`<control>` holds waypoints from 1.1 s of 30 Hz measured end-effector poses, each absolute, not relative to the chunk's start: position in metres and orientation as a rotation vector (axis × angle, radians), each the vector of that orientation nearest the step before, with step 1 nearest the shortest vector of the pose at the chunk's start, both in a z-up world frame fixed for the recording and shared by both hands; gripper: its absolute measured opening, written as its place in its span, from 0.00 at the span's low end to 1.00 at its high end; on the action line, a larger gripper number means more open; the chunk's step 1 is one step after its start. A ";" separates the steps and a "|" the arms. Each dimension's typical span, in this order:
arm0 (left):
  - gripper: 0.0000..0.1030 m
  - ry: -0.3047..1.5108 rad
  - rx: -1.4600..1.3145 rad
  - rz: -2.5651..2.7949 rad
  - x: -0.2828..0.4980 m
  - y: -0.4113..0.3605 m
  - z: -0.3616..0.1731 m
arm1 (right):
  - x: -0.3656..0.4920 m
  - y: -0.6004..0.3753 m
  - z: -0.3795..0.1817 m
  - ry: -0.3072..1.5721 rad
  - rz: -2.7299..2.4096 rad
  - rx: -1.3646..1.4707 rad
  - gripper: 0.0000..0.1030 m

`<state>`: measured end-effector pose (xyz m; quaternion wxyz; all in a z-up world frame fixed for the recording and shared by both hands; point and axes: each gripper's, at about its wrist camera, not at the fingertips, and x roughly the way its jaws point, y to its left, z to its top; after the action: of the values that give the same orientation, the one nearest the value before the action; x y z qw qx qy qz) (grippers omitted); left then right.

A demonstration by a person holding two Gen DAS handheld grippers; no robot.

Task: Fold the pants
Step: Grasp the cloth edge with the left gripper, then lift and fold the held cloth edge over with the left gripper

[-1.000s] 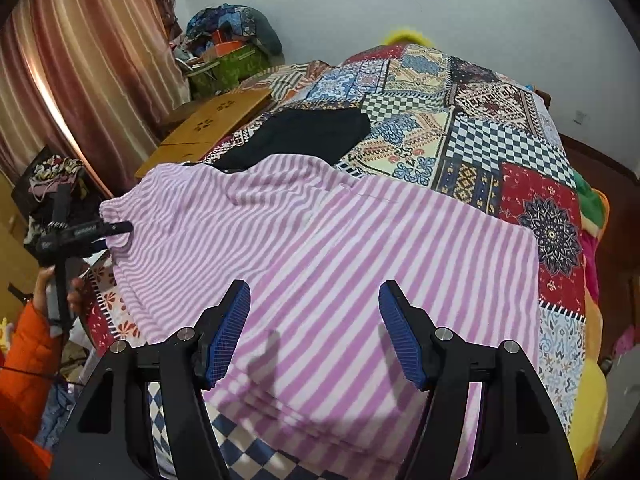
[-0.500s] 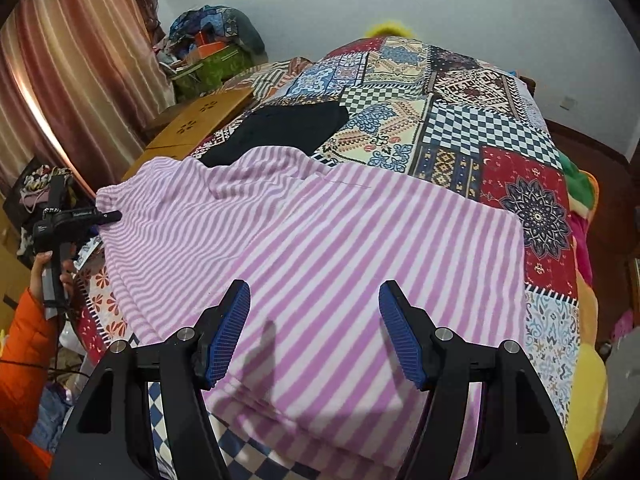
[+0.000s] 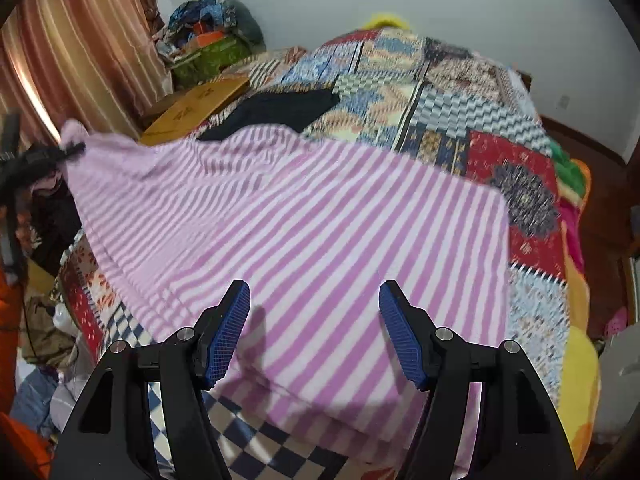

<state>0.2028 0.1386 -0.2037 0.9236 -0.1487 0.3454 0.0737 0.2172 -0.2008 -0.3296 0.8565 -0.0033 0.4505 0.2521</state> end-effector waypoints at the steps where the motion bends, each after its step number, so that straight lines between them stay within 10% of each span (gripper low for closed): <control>1: 0.11 0.697 -0.293 0.128 0.206 0.128 -0.195 | 0.217 -0.200 -0.336 0.967 0.542 -0.007 0.62; 15: 0.03 0.568 -0.077 -0.247 0.253 -0.062 -0.113 | 0.194 -0.261 -0.315 0.843 0.493 0.101 0.63; 25: 0.04 0.738 0.042 -0.338 0.268 -0.144 -0.166 | 0.171 -0.336 -0.324 0.842 0.348 0.223 0.64; 33: 0.44 0.923 0.040 -0.199 0.265 -0.096 -0.235 | 0.171 -0.341 -0.326 0.835 0.344 0.254 0.64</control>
<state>0.2645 -0.0957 -0.2347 0.8905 0.0192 0.4444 -0.0959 0.1712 -0.3409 -0.3258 0.8920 0.1222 0.4023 0.1659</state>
